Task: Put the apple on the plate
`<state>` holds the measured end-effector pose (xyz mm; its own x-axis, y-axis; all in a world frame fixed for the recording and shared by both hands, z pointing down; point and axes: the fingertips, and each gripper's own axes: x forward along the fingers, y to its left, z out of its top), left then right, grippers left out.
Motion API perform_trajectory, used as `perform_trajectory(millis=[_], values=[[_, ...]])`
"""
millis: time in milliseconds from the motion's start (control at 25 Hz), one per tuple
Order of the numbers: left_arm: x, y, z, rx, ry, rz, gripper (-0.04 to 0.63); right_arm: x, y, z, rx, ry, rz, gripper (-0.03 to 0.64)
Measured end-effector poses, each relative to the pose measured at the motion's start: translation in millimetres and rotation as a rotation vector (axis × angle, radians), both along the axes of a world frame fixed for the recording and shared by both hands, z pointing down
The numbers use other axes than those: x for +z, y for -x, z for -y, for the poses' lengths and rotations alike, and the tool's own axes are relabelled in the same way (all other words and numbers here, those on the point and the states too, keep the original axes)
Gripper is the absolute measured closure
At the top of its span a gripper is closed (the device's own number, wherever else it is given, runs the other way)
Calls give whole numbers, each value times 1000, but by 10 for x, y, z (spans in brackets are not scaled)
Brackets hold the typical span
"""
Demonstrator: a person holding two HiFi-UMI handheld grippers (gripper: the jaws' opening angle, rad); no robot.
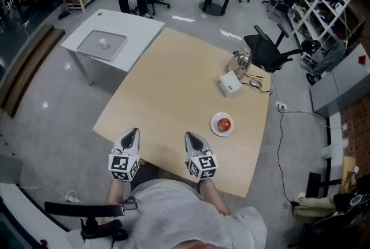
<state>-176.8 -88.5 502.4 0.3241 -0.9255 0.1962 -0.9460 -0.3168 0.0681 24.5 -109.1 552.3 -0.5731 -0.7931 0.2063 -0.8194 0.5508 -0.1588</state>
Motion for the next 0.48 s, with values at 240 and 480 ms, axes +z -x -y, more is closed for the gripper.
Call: perform_trajectory(millis=[240,480], values=[[-26,33,-48,-7,-2,3,575,0,56,-36,-14,-4,-22,612],[-50,49,-48,-7,-4,4,575,-24,93,-41,-19,-8,-17,612]])
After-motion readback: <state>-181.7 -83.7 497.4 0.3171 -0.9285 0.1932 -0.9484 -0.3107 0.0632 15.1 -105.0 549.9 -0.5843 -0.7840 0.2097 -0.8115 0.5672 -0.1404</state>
